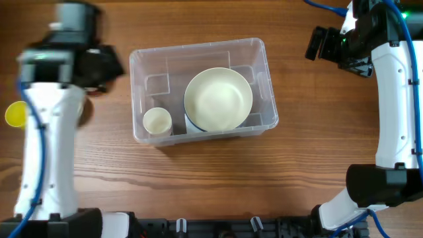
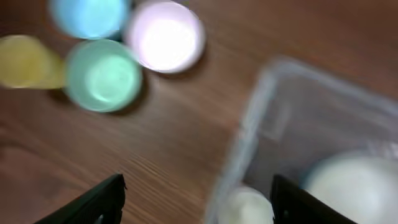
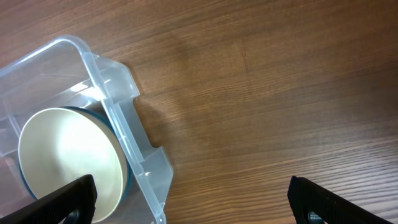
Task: Pack container
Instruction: 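Drop the cream cup into the pink cup in the container, then grasp the green bowl with the left gripper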
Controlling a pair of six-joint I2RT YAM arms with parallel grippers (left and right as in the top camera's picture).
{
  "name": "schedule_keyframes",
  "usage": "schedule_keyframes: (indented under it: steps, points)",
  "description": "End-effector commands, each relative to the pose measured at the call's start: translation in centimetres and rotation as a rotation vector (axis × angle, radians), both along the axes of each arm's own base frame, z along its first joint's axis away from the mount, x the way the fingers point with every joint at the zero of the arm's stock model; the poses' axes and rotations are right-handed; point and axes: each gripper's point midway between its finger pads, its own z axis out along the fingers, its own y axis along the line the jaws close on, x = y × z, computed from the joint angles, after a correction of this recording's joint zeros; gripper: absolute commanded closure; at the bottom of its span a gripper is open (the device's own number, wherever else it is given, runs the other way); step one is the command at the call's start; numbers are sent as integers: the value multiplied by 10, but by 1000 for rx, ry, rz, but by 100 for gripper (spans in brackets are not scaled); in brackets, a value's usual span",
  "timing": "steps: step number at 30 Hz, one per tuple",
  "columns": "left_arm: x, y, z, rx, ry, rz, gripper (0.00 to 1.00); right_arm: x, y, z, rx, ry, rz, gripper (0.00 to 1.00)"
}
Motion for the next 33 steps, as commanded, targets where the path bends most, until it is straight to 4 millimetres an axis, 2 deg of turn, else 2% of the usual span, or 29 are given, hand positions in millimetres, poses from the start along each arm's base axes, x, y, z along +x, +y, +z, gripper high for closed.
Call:
schedule_keyframes:
  steps: [1, 2, 4, 6, 7, 8, 11, 13, 16, 19, 20, 22, 24, 30, 32, 33]
  points:
    - [5, 78, -26, -10, 54, 209, 34, 2, 3, -6, 1, 16, 18, 0]
    - [8, 89, -41, -26, 95, 221, 38, 2, 3, -6, 1, 16, 17, 0]
    - [14, 112, -93, -65, 236, 247, 30, 2, 3, -6, 1, 16, 18, 0]
    - [15, 122, -142, -101, 361, 272, 29, 2, 3, -6, 0, 16, 18, 0]
    - [14, 125, -161, -113, 412, 279, 29, 2, 3, -6, 0, 16, 18, 0]
    - [13, 125, -189, -127, 484, 279, 29, 2, 3, -6, 0, 15, 17, 0]
    - [14, 126, -226, -141, 558, 279, 28, 2, 3, -6, 1, 16, 18, 0]
    - [18, 129, -243, -142, 565, 282, 28, 2, 3, -6, 0, 17, 18, 0]
    - [21, 135, -251, -116, 567, 287, 32, 2, 2, -6, -2, 17, 17, 0]
    - [20, 136, -252, -107, 572, 289, 55, 2, 2, -6, -3, 16, 16, 0]
    - [19, 136, -252, -108, 575, 288, 71, 2, 2, -6, -3, 16, 17, 0]
    - [18, 135, -251, -109, 582, 289, 86, 2, 2, -6, -3, 16, 17, 0]
    - [15, 134, -251, -111, 593, 288, 92, 2, 2, -6, -3, 16, 17, 0]
    - [8, 123, -244, -117, 631, 267, 96, 2, 2, -6, -3, 16, 17, 0]
    - [11, 114, -224, -103, 598, 244, 96, 2, 2, -6, -3, 16, 17, 0]
    - [15, 105, -199, -89, 546, 223, 96, 2, 2, -6, -3, 16, 17, 0]
